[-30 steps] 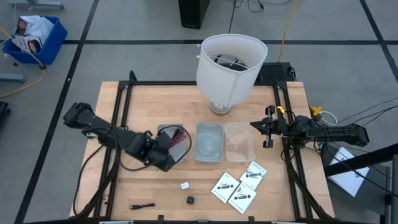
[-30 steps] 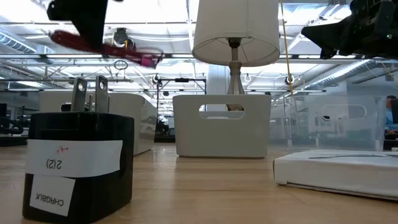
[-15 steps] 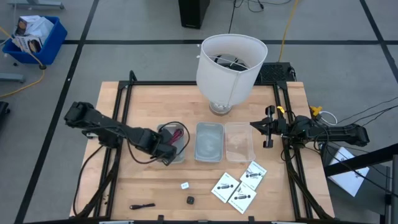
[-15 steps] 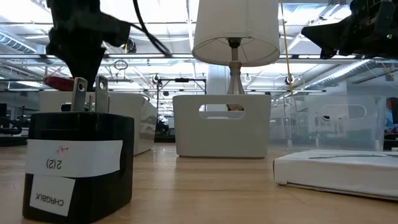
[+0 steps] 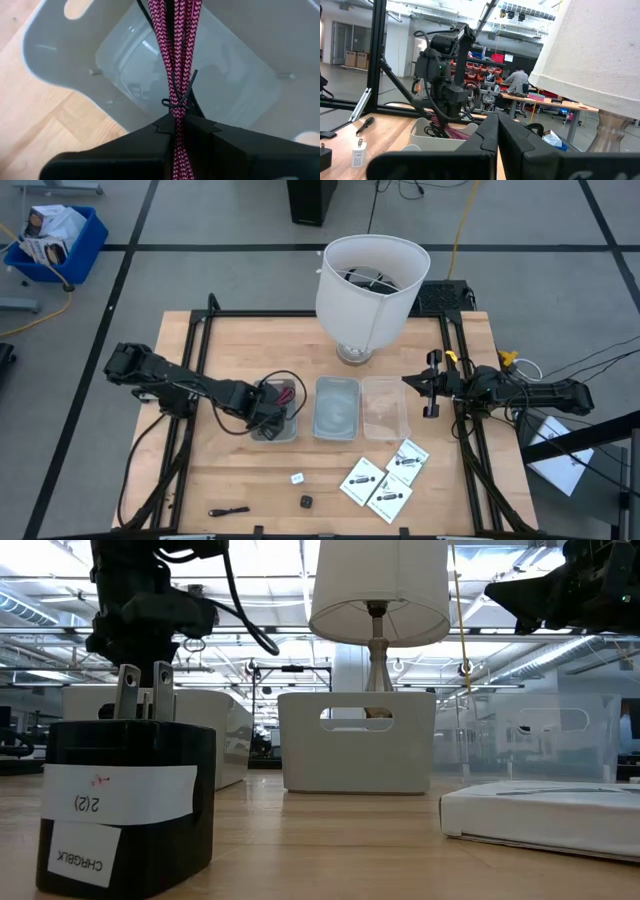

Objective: Pick and place items into bin
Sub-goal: Put the pink charger cable into the left gray bin, then put the black charger cable into the left gray bin

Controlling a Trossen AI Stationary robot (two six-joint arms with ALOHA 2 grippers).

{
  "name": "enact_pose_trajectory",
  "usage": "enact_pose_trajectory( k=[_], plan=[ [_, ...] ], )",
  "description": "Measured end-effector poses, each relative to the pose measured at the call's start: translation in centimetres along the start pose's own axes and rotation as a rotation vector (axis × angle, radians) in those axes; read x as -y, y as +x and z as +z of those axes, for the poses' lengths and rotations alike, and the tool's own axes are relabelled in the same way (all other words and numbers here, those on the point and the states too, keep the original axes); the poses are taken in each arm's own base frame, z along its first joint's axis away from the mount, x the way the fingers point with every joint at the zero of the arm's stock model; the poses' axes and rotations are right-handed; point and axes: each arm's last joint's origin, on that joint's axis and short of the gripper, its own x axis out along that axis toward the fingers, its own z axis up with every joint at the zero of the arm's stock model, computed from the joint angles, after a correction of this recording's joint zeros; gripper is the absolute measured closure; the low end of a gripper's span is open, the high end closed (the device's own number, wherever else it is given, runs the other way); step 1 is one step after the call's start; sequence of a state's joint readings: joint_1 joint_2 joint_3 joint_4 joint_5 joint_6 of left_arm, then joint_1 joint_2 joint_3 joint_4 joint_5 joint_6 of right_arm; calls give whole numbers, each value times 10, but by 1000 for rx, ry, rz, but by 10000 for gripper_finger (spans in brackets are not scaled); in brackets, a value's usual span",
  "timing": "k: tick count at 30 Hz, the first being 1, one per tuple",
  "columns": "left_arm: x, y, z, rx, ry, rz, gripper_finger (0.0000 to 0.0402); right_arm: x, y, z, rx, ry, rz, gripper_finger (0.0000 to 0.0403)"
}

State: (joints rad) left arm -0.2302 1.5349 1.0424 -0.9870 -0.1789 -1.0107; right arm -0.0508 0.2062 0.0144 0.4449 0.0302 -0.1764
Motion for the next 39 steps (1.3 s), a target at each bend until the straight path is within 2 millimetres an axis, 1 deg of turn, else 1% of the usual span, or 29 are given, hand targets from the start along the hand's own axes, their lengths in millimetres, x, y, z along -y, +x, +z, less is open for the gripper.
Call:
enact_pose_trajectory(
  k=[6, 9, 12, 19, 21, 23, 26, 29, 32, 35, 37, 39],
  plan=[
    [1, 0, 1, 3, 38, -14, 375, 0, 0, 0, 0, 0, 0, 402],
    [2, 0, 0, -10, 73, -26, 361, 0, 0, 0, 0, 0, 1, 402],
    [4, 0, 1, -6, 95, -53, 327, 0, 0, 0, 0, 0, 1, 401],
    [8, 0, 3, 5, 147, -102, 227, 0, 0, 0, 0, 0, 1, 401],
    [9, -3, 4, 11, 191, -107, 206, 0, 0, 0, 0, 0, 1, 401],
    [12, -10, 6, 23, 239, -124, 190, 0, 0, 0, 0, 0, 0, 402],
    [19, -28, 9, 72, 290, -160, 178, 0, 0, 0, 0, 0, 1, 402],
    [27, -50, 13, 138, 346, -185, 175, 0, 0, 0, 0, 0, 0, 401],
    [35, -77, 11, 159, 434, -221, 174, 0, 0, 0, 0, 0, 1, 402],
    [43, -97, -3, 126, 592, -281, 174, 0, 0, 0, -1, 0, 1, 401],
    [48, -105, -18, 113, 684, -299, 174, 0, 0, 0, 0, 0, 0, 401],
    [52, -109, -35, 98, 742, -304, 174, 0, 0, 0, -1, 0, 1, 401]
  ],
)
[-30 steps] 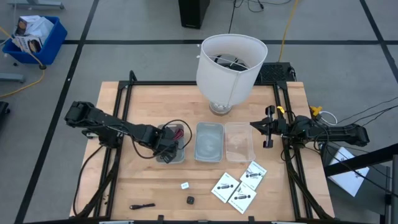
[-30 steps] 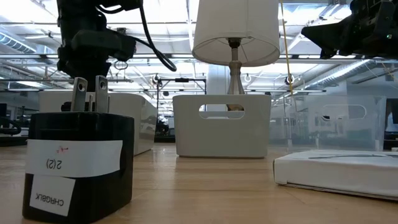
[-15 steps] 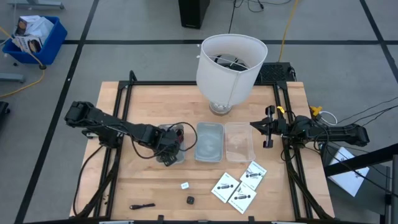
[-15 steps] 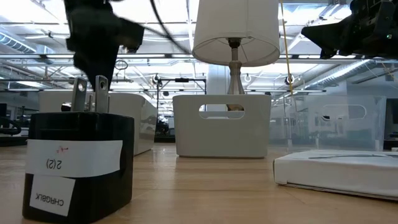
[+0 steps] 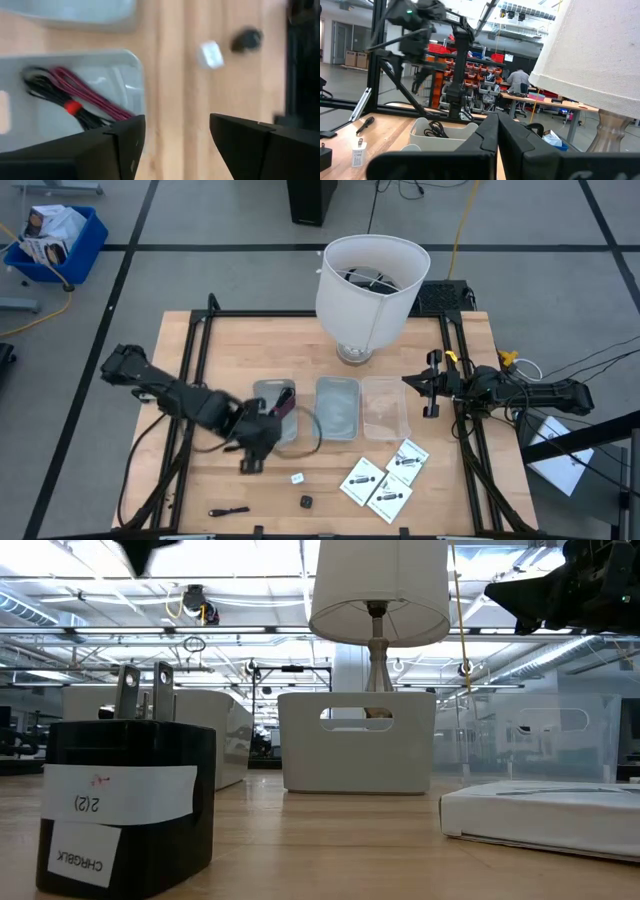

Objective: Pick and place items into bin
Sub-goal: Put the black charger cable into the left gray bin

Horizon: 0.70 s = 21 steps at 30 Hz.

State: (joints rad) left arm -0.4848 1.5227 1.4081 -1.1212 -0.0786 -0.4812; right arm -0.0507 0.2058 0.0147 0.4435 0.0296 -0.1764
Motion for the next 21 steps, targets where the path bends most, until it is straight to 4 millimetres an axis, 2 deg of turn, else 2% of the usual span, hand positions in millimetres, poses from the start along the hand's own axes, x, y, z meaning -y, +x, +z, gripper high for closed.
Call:
enact_pose_trajectory(
  k=[3, 5, 12, 17, 21],
  plan=[
    [23, 2, -16, -36, 13, -44, 189, 0, 0, 0, 0, 0, 0, 402],
    [37, 6, -26, -67, 21, -77, 215, 0, 0, 0, 0, 0, 0, 402],
    [70, 5, -54, -101, -44, -104, 382, 0, 0, 0, -5, 0, 1, 402],
    [91, 2, -69, -52, -21, -124, 391, 0, 0, -1, -5, 0, 1, 402],
    [108, 9, -76, -23, 41, -132, 396, 0, 0, -1, -7, 0, 2, 402]
  ],
)
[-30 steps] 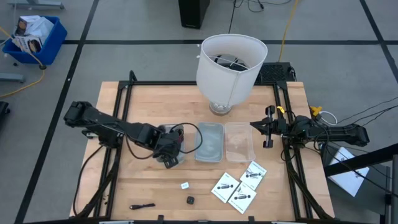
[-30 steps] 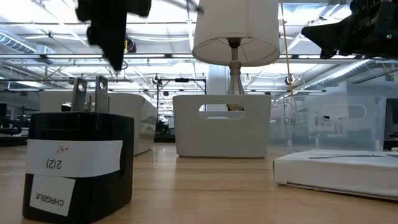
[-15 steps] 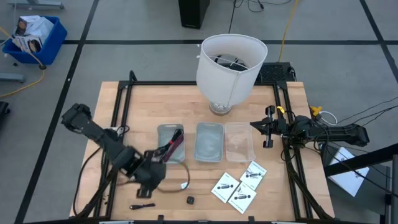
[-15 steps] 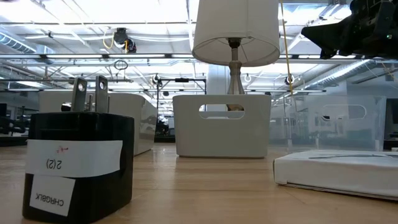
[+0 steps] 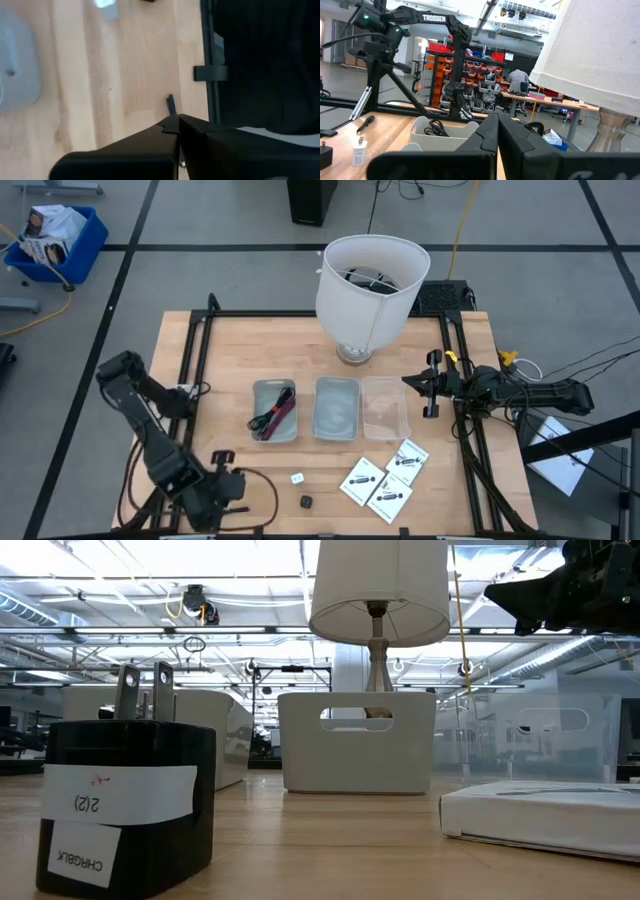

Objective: Pick and place items into bin
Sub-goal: Put the black charger cable into the left gray bin

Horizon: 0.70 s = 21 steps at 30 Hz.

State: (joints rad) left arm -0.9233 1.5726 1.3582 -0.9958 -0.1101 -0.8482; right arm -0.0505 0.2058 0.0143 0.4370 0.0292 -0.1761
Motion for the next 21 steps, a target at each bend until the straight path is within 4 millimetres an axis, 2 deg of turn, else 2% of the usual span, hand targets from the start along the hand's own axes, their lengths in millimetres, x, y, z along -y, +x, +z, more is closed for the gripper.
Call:
enact_pose_trajectory(
  k=[6, 12, 17, 21],
  plan=[
    [19, 38, -8, -74, 108, 28, 394, 0, 0, 0, 0, 0, 0, 401],
    [20, 72, -13, -171, 116, 135, 379, 0, 0, 0, 0, 7, -1, 402],
    [19, 85, -16, -213, 62, 184, 360, 0, 0, 0, 0, 8, 0, 402],
    [19, 90, -17, -217, 17, 200, 327, 0, 0, 0, 0, 8, 0, 402]
  ],
)
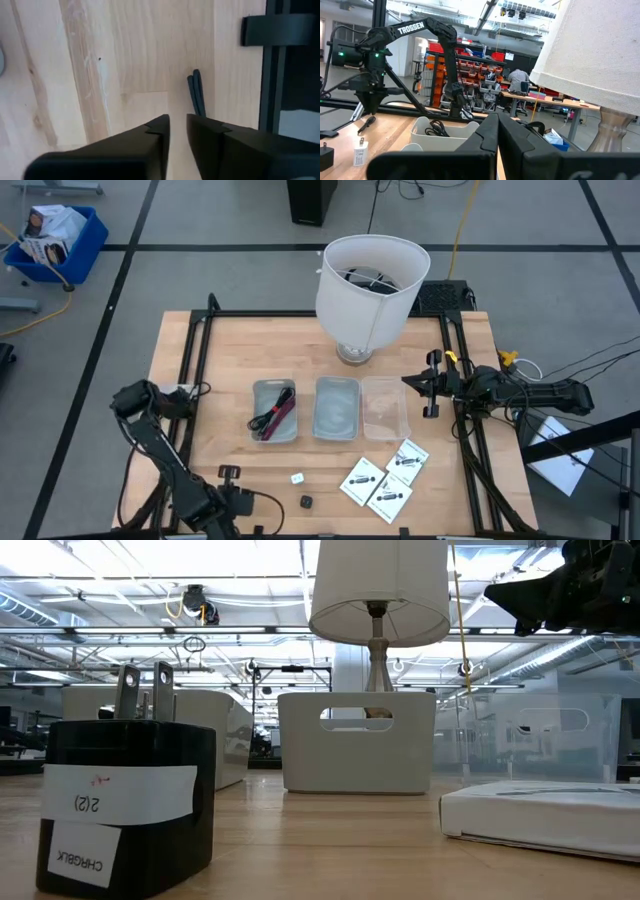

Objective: Pick and place items into bin
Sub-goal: Put the black charger cable into the left gray bin

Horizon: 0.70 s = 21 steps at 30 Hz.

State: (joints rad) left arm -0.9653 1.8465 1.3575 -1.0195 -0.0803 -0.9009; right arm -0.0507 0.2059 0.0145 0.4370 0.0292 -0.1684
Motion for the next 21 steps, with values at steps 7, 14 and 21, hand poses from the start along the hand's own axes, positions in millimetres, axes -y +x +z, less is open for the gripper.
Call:
enact_pose_trajectory(
  k=[7, 14, 21],
  plan=[
    [5, 0, 0, 27, -66, -35, 230, 0, 0, 0, 0, 0, 3, 402],
    [14, 0, -5, 97, -55, -45, 136, 0, 0, 0, 1, 0, 3, 401],
    [10, 25, -17, 51, -114, -71, 104, 0, 0, 0, 0, 0, 4, 401]
  ],
)
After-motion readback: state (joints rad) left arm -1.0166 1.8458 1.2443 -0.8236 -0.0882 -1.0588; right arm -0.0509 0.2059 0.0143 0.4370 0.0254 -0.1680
